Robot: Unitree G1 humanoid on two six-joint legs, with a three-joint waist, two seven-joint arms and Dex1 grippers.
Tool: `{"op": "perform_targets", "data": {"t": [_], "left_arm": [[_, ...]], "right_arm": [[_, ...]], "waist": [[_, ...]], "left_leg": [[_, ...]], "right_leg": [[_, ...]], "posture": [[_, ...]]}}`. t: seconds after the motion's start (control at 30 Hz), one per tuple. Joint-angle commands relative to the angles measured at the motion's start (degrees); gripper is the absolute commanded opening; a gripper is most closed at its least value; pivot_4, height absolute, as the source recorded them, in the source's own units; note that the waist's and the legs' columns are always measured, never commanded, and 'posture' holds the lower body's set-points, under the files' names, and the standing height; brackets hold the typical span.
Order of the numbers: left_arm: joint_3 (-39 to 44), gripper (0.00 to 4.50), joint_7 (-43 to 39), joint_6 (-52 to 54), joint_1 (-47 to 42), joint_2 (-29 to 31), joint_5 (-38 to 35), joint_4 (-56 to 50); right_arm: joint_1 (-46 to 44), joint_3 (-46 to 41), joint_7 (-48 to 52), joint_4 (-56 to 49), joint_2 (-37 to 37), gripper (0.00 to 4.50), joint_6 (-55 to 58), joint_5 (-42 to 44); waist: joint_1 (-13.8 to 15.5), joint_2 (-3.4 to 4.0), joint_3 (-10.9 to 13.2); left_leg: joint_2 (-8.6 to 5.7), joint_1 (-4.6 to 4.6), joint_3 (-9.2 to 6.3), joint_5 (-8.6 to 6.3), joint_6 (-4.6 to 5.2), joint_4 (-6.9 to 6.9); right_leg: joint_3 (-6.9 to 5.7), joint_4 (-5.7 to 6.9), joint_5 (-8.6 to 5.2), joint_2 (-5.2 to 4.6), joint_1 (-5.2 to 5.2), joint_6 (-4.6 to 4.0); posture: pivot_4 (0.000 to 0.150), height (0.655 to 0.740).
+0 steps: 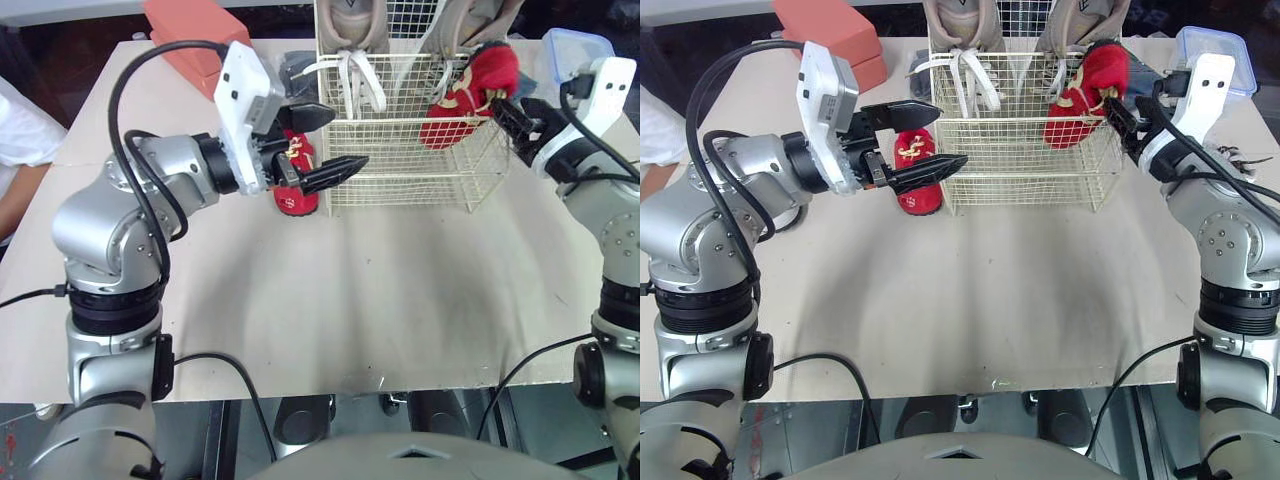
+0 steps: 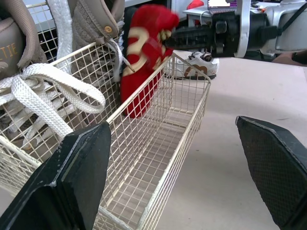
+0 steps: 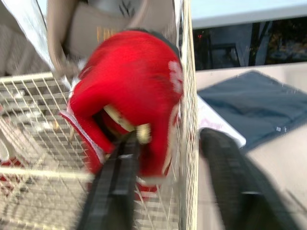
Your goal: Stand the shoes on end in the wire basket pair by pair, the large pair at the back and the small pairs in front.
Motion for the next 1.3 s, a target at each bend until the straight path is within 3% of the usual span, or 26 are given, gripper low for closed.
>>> {"op": "perform_targets", "data": {"t": [0.03, 0.07, 0.1, 0.4, 0.63, 0.93, 1.13, 1.3], "left_arm": [[0.46, 4.50, -0.60, -1.66, -0.03, 1.29, 0.81, -0.14], [0.44, 4.50, -0.77, -1.77, 0.06, 1.51, 0.94, 0.01], [0.46, 4.50, -0.92, -1.81, 0.09, 1.61, 0.99, 0.15], [2.53, 4.50, -1.31, -2.36, 1.70, 3.58, 1.38, 2.36], [6.57, 4.50, 5.89, -1.15, 1.25, 1.40, 3.12, 12.00], [2.67, 4.50, 15.28, -0.82, -11.21, -2.53, 13.52, 40.79], [-0.64, 4.50, 13.41, -3.48, -22.51, -4.65, 19.96, 64.56], [-2.99, 4.50, 9.06, -5.35, -27.79, -5.77, 23.83, 76.84]], "right_arm": [[-0.08, -2.33, 0.99, -1.93, -0.21, 3.86, -0.70, -1.25], [0.02, -2.58, 1.24, -2.12, -0.40, 4.32, -0.83, -1.63], [0.05, -2.75, 1.45, -2.26, -0.57, 4.45, -0.94, -2.02], [3.80, -6.70, 6.82, -7.44, -4.41, 4.45, 1.03, -0.37], [14.72, -8.90, 27.97, -16.39, -15.02, 4.45, -0.90, 4.73], [27.75, -5.26, 39.81, -24.97, -15.18, 4.45, -11.66, -1.36], [30.07, -3.54, 40.31, -26.28, -13.92, 4.45, -14.65, -4.05], [31.12, -3.46, 40.09, -27.49, -12.50, 4.45, -16.48, -4.48]], "waist": [[-0.01, 0.00, 0.00], [-0.04, 0.00, 0.00], [-0.04, 0.00, 0.00], [0.04, 0.00, 0.00], [0.02, -0.01, 0.01], [0.13, -0.22, 0.02], [0.12, -0.29, 0.05], [0.04, -0.30, 0.06]], "left_leg": [[0.00, 0.00, 0.00, 0.00, 0.00, 0.00], [0.00, 0.00, 0.00, 0.00, 0.00, -0.01], [0.00, 0.00, 0.00, 0.00, 0.00, -0.01], [0.00, 0.00, 0.00, 0.00, 0.00, -0.06], [0.00, 0.07, 0.00, -0.01, 0.02, -0.20], [-0.03, 0.11, 0.03, -0.01, 0.02, -0.24], [-0.06, 0.07, 0.02, 0.00, 0.00, -0.23], [-0.07, 0.06, 0.03, 0.00, -0.01, -0.23]], "right_leg": [[0.00, 0.00, 0.00, 0.00, 0.00, 0.00], [0.00, 0.00, 0.00, 0.00, 0.00, 0.00], [0.00, 0.00, 0.00, 0.01, 0.00, 0.00], [-0.01, -0.05, -0.01, 0.00, 0.00, 0.01], [-0.01, -0.10, -0.02, 0.02, 0.01, 0.03], [-0.03, -0.09, -0.11, -0.05, 0.02, 0.19], [-0.11, -0.09, -0.11, -0.04, 0.00, 0.20], [-0.19, -0.10, -0.10, -0.03, 0.00, 0.16]], "posture": [[0.150, 0.6860], [0.150, 0.6860], [0.150, 0.6860], [0.150, 0.6860], [0.150, 0.6860], [0.150, 0.6860], [0.150, 0.6860], [0.150, 0.6860]]}}
